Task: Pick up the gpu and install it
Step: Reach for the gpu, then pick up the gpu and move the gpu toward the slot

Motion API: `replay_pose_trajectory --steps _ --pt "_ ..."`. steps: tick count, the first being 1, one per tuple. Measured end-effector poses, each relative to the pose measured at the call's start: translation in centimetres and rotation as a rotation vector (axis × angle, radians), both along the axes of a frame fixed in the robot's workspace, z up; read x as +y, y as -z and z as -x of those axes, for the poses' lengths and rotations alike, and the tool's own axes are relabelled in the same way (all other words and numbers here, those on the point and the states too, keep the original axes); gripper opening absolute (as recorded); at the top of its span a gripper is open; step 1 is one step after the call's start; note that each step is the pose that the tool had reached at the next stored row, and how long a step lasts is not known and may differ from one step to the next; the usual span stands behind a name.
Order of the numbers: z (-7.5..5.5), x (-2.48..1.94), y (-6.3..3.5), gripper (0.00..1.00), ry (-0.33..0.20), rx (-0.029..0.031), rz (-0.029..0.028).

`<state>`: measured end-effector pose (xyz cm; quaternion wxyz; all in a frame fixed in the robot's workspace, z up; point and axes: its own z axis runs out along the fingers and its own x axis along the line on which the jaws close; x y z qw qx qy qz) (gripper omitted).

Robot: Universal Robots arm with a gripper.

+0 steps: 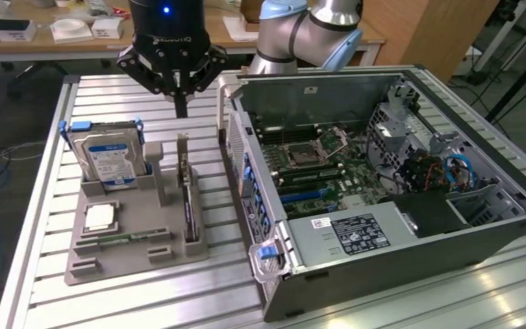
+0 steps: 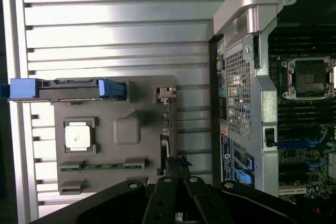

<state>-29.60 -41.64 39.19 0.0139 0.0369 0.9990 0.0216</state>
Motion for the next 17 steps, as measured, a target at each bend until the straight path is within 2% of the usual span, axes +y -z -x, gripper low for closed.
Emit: replay_pose_trajectory --steps 12,13,14,16,17 --pt "0.02 0.0 0.0 0.11 0.0 0.0 0.0" --pt "0.02 0.0 0.0 0.17 0.0 0.0 0.0" --pt "0.02 0.0 0.0 0.17 0.0 0.0 0.0" --pt "0.06 0.0 0.0 0.29 0.0 -0.0002 -0.0001" --pt "0.09 0.0 0.0 0.29 0.0 -0.0002 0.0"
